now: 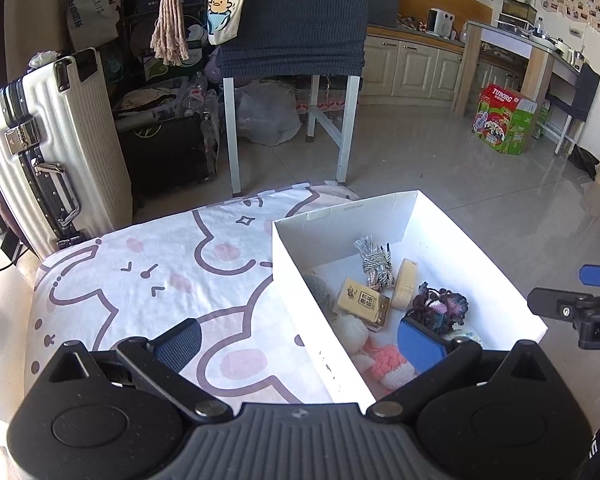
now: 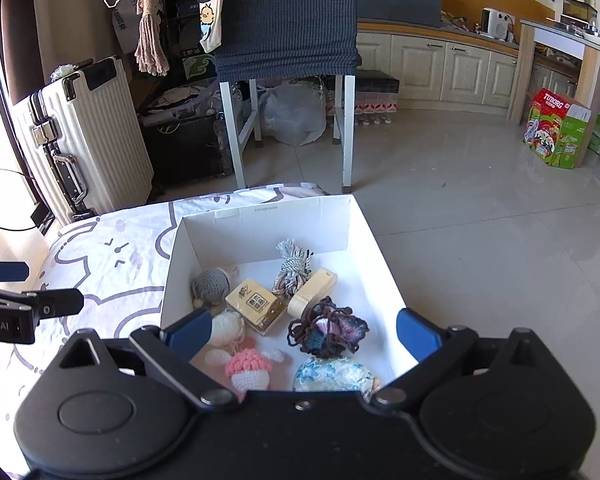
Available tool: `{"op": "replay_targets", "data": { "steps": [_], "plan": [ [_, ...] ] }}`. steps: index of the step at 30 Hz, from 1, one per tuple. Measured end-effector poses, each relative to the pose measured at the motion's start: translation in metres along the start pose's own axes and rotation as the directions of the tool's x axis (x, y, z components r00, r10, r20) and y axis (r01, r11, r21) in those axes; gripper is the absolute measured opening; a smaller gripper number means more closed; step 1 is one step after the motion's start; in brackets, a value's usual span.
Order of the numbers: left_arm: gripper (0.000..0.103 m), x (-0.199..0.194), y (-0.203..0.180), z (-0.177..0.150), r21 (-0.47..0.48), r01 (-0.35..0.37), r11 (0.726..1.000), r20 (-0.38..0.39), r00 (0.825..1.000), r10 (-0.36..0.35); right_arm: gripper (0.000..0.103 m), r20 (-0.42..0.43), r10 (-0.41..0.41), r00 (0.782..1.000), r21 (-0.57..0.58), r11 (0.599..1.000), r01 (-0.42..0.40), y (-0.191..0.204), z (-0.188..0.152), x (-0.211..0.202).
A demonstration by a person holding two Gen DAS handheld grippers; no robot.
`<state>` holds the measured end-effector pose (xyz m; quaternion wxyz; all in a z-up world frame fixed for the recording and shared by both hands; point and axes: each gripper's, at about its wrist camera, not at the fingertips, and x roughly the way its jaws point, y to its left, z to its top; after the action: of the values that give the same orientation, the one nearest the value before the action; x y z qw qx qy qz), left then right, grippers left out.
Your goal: Organize objects
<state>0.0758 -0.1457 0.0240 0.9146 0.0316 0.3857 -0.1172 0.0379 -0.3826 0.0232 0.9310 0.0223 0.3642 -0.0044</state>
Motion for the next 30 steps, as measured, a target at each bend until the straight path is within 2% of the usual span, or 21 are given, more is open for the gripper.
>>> {"op": "replay_targets", "data": {
  "steps": [30],
  "plan": [
    [0.103, 0.002, 0.003, -0.01, -0.011, 0.001, 1.0, -0.004, 1.0, -0.001, 0.101, -0.001, -0.023, 1.0, 0.01, 1.0, 0.023, 0.001, -0.014, 0.002]
  ]
}}
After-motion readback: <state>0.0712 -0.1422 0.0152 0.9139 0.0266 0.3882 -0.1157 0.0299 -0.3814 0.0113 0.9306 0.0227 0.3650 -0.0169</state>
